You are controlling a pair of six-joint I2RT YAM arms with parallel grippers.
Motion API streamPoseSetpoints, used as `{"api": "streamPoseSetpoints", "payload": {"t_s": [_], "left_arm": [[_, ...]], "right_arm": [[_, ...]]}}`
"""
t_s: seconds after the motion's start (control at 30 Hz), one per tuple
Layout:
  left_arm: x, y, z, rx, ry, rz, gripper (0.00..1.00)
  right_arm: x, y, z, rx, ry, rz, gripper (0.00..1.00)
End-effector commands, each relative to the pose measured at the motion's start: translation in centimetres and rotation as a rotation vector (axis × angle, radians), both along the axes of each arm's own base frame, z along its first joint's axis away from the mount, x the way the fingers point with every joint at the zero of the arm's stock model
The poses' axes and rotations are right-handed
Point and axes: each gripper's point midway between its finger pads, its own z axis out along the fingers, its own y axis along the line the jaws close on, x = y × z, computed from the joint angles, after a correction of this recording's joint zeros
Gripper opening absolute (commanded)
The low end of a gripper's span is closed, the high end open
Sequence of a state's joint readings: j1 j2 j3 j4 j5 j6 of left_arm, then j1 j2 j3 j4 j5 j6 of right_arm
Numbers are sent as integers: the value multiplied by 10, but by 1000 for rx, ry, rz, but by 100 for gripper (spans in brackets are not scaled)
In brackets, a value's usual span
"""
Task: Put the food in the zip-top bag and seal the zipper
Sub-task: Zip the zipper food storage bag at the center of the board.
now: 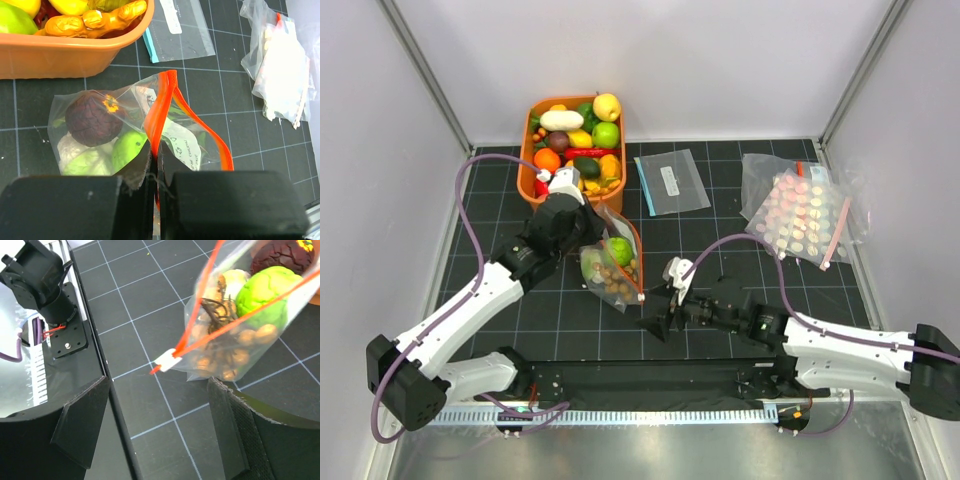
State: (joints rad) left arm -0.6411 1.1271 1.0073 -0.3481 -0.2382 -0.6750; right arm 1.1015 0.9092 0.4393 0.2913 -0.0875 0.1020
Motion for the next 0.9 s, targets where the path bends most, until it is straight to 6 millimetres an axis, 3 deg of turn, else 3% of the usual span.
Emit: {"api": "streamPoseSetpoints", "payload": {"t_s": [0.0,0.17,0.2,0.33,0.37,0.43,0.47,0.53,0.57,0.63,0.73,0.83,0.87], "left_arm": [[7,-5,24,-57,-57,3,6],[5,-6,27,-72,-64,-4,6],[4,-7,27,-76,-65,-8,6],[3,-9,28,-88,-63,-20,6],[4,-10,28,-89,-64,-21,6],[2,-11,31,-98,-69,-28,6],[1,-10,30,-101,-69,-27,8],[-1,-8,38,-107,-98,-31,11],[-2,-6,38,-103,-104,-31,15],[-5,-3,45,-112,-126,-30,20],[-10,-2,55,-130,-159,-43,35],[-16,1,64,-143,-192,-60,67],[-17,2,64,-144,-200,-59,85]], "right_arm": [[7,9,22,55,-90,-56,87],[25,12,25,57,-99,-159,88],[26,16,19,33,-89,-159,88],[34,27,17,13,-76,-177,76],[37,29,21,19,-79,-191,59],[39,30,20,11,-74,-199,39],[40,28,24,18,-77,-210,18],[41,21,25,24,-73,-236,1],[42,15,35,50,-83,-257,1],[41,7,37,56,-84,-266,1],[37,-5,49,76,-93,-271,1],[34,-9,52,58,-98,-259,1],[33,-9,52,43,-96,-253,1]]}}
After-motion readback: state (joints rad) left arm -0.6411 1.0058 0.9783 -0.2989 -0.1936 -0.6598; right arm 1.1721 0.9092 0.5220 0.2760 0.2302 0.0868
